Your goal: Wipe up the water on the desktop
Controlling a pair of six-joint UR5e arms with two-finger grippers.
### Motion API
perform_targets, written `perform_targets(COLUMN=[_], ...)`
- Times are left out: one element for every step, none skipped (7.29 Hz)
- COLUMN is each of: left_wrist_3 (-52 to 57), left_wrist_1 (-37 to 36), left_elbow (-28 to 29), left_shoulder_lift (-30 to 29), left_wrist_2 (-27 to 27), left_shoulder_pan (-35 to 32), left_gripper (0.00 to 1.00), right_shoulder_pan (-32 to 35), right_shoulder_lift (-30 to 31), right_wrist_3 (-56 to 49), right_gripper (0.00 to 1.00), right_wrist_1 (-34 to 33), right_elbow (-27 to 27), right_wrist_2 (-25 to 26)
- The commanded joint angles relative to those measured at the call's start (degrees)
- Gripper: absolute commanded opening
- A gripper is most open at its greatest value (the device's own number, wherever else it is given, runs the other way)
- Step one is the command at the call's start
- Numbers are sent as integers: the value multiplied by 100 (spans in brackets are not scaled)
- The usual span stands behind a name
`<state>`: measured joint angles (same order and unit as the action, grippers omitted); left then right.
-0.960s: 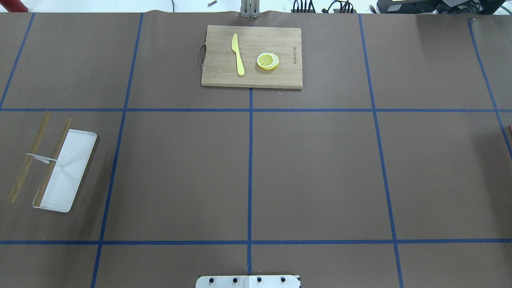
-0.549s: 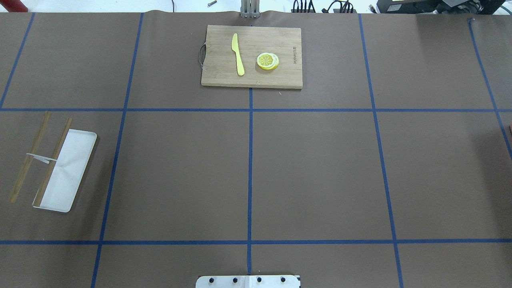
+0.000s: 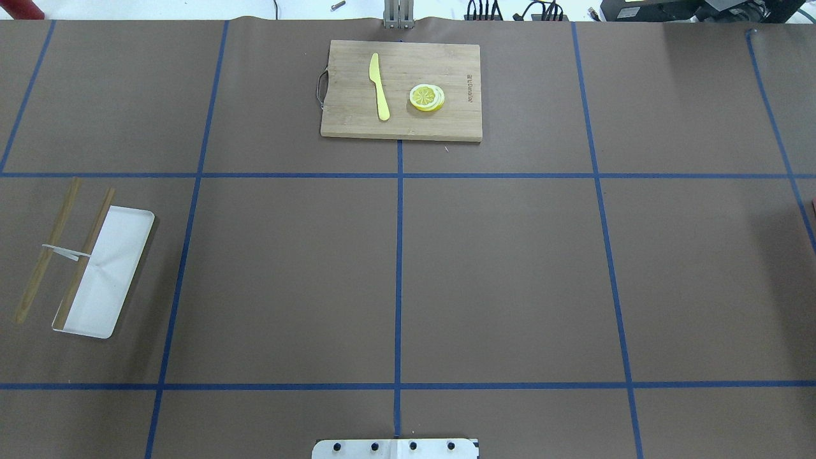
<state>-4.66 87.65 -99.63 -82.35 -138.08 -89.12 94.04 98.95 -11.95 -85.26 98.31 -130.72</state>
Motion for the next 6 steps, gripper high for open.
perform_targets(left_wrist_3=[9, 9, 9, 9, 9, 9], left_wrist_1=[-2, -2, -2, -2, -2, -2], left_elbow=[-4, 5, 5, -4, -4, -4], left_shoulder_lift=[9, 9, 9, 9, 9, 9], left_wrist_2=[0, 9, 9, 9, 18, 18], left_shoulder_pan=[0, 0, 0, 0, 0, 0], left_gripper=[99, 99, 99, 99, 99, 99], right_shoulder_pan=[0, 0, 0, 0, 0, 0], right_shoulder_lift=[10, 10, 19, 45, 89, 150], right_wrist_3=[0, 0, 0, 0, 0, 0], right_gripper=[100, 100, 100, 100, 100, 100], right_wrist_1=[0, 0, -8, -26, -35, -52], right_elbow=[21, 21, 65, 144, 205, 276], right_wrist_2=[-50, -50, -59, -50, -50, -59])
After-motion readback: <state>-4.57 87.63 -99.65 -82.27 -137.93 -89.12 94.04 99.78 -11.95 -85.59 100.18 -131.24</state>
